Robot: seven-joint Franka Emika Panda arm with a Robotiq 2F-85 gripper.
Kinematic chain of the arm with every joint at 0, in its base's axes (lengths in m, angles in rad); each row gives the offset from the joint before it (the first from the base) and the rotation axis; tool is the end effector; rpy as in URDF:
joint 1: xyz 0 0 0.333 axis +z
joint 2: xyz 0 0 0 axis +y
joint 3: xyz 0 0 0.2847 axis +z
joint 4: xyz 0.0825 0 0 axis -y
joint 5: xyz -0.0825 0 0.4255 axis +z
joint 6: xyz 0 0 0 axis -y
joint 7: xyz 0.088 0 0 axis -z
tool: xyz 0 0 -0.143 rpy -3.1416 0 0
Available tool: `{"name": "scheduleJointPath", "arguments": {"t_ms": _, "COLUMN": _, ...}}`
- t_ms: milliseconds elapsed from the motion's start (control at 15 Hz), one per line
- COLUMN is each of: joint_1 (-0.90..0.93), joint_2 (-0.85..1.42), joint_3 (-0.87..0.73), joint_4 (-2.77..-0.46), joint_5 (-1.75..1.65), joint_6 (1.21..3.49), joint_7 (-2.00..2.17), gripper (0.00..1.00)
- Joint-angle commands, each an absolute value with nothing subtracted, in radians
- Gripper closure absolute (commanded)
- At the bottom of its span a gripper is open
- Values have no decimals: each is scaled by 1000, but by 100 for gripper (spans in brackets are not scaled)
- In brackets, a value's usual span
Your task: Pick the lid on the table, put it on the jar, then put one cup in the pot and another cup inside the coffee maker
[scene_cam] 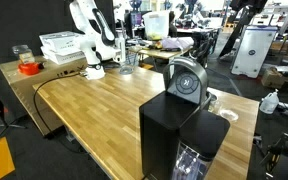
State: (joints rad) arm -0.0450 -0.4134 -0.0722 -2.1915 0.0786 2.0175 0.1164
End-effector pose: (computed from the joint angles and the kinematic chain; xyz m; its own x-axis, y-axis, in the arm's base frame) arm 0.5112 -0.0548 0.5019 0.9397 -0.2617 0.2199 -0.2372 -0.9624 -0.1321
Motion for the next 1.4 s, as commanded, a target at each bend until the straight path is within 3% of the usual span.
{"name": "scheduleJointPath", "arguments": {"t_ms": 0, "joint_1": -55, "joint_2": -412, "joint_3": -64, "joint_4": -2189, "joint_5": 83, "joint_6": 2015, "joint_7": 113, "gripper": 0}}
{"name": "scheduleJointPath", "arguments": {"t_ms": 1333, "joint_1": -62, "joint_2": -386, "joint_3": -50, "joint_4": -2228, "joint_5": 3, "joint_6": 2022, "joint_7": 108, "gripper": 0}}
